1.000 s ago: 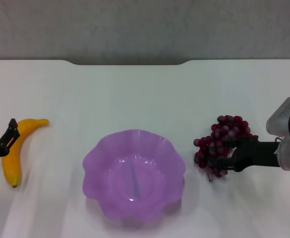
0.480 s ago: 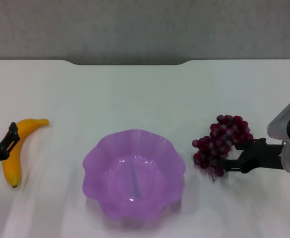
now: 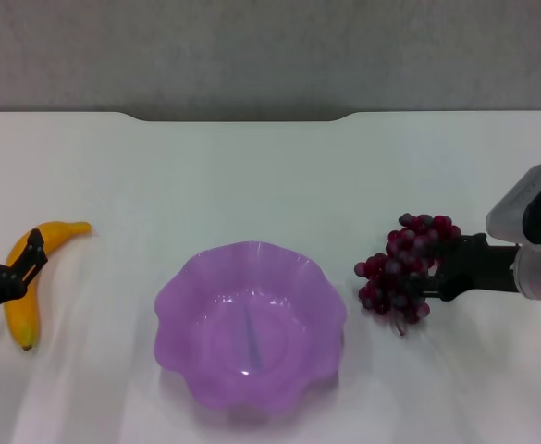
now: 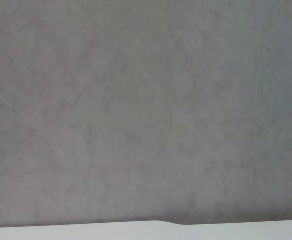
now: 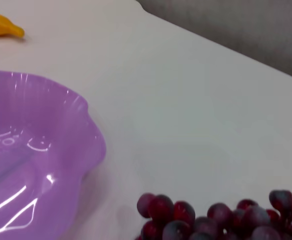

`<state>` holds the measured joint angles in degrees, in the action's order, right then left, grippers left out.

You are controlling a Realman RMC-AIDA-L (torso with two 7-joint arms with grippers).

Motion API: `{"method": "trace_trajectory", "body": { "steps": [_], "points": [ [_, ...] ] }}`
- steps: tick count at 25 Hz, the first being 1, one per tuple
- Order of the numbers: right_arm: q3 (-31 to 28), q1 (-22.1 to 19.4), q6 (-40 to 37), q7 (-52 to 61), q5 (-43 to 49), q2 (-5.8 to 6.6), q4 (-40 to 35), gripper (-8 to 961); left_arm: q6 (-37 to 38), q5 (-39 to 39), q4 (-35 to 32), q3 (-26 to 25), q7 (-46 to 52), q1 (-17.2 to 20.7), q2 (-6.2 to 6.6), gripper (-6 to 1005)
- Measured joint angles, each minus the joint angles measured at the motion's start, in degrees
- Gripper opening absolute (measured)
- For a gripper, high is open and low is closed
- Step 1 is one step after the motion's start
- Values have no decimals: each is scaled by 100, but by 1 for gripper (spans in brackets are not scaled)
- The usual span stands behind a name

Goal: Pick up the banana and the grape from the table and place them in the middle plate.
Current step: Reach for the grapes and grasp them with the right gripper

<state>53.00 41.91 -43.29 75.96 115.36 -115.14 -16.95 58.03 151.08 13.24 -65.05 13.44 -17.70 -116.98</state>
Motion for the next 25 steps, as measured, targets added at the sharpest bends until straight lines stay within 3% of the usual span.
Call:
{"method": "trace_trajectory", "body": {
  "steps": [24,25],
  "points": [
    [-8,67,314,-288,-5,-19,251,699,-6,-12,20,151,22,-40,-13,891],
    [-7,62,322,-289,-5,-19,256,658,-6,-12,20,151,22,-40,-13,890]
  ]
}}
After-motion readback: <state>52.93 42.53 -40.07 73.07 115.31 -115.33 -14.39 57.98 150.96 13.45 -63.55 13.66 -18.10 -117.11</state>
